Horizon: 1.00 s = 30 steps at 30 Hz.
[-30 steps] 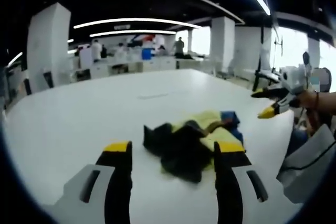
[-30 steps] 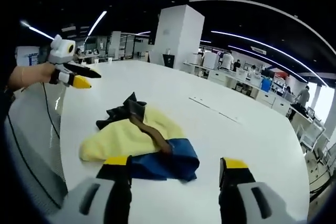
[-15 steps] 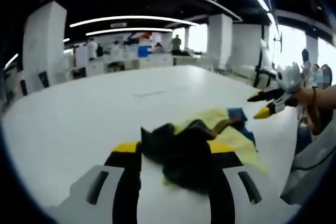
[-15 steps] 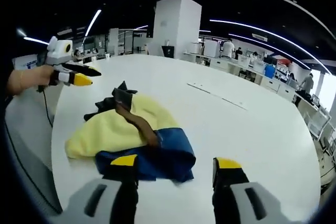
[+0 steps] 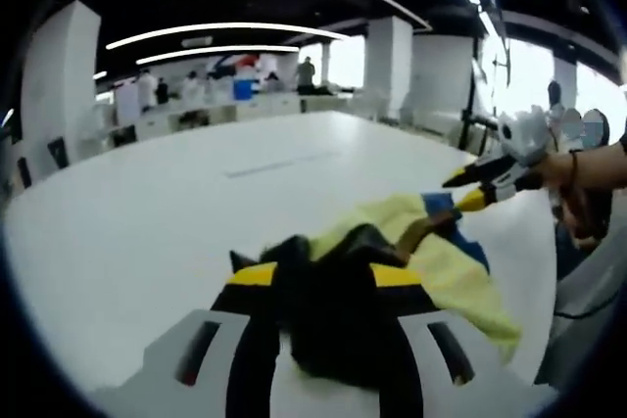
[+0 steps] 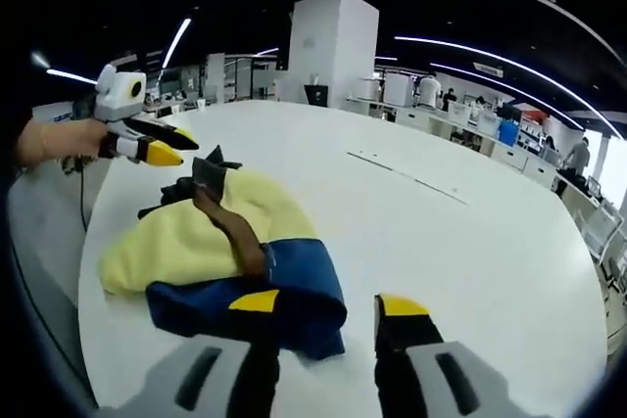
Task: Fold the garment on the visible template until the final outline fits inside the template.
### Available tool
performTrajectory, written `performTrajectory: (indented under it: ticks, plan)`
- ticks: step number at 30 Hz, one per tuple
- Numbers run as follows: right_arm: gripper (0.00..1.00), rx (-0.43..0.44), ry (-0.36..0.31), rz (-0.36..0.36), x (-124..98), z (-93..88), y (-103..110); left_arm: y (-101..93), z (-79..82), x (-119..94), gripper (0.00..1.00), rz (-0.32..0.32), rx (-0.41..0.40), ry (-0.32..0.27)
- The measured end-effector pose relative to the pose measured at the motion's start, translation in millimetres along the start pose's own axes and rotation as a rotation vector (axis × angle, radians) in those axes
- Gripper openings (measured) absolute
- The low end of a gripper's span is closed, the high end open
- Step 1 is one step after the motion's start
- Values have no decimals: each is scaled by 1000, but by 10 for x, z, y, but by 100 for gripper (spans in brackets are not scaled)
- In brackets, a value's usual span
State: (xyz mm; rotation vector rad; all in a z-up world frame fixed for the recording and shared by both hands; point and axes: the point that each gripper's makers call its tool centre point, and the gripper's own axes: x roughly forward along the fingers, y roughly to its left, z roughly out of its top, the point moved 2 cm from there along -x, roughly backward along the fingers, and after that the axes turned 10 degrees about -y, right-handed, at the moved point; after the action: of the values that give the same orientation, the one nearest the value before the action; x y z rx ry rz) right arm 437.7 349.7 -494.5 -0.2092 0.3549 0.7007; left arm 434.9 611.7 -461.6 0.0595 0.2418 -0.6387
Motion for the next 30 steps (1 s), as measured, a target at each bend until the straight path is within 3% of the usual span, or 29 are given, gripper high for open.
performTrajectory:
  ticks: [4,7,10,13,17,26,30]
  plan:
    - [28,3,-1,12,24,-6,16,-29,-32,92,26,-19,-16,1]
    - [24,0,-3,12,61,-12,-5,-57,-63,117,19,-23,22,25]
    - [22,18,-17,12,82,-4,-7,-29,-111,144,15,-25,7,23]
    - [18,27,-21,5,94,2,-16,-18,-140,172,0,-20,16,36]
    - [14,53,-18,-9,93,-11,-36,-26,-141,197,0,-24,4,40]
    - [1,101,-35,-29,49,38,-73,-1,25,139,0,-17,30,12]
    - [0,185,-63,-32,11,100,-57,16,113,93,0,-13,19,-7]
